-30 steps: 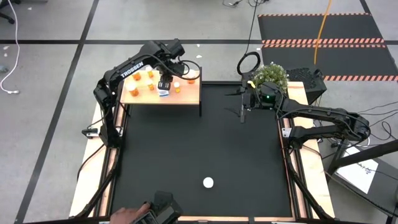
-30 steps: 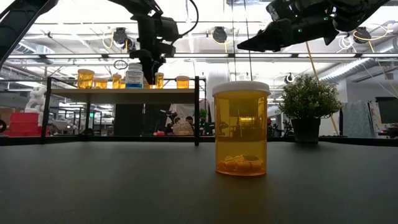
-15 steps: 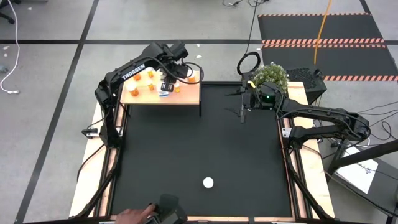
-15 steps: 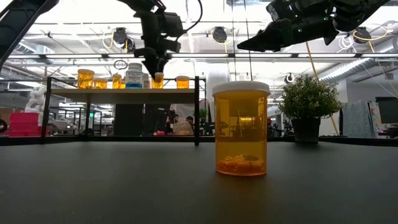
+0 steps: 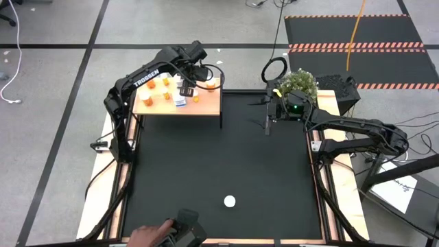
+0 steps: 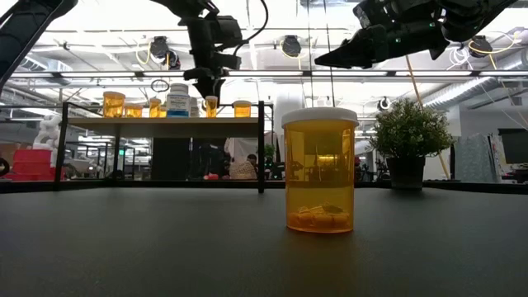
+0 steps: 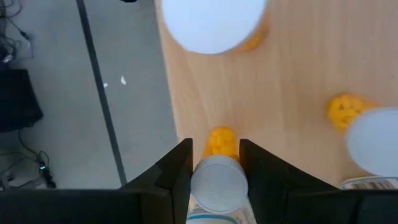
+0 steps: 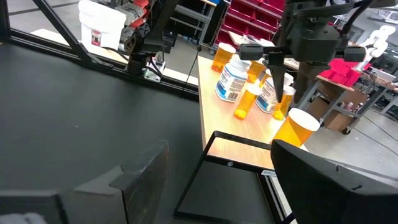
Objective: Pick and place medicine bottles onto shelf by color
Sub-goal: Adjust the pill bottles on the shelf
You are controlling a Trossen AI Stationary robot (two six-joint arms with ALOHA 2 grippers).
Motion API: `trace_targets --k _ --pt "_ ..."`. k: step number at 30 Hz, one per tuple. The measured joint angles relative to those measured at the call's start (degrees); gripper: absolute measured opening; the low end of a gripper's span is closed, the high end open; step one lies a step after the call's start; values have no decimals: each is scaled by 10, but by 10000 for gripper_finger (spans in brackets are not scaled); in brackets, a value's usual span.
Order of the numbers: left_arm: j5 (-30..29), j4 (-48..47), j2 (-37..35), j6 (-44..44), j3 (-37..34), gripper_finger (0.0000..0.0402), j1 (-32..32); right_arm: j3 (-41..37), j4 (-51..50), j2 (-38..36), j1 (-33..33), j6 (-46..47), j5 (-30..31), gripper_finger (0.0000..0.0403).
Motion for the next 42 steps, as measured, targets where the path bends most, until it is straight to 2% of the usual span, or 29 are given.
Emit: trace_targets --k 20,42 --pt "62 5 0 11 0 129 5 0 0 0 0 0 0 276" --pt "77 26 7 -10 0 129 23 0 0 0 0 -1 0 276"
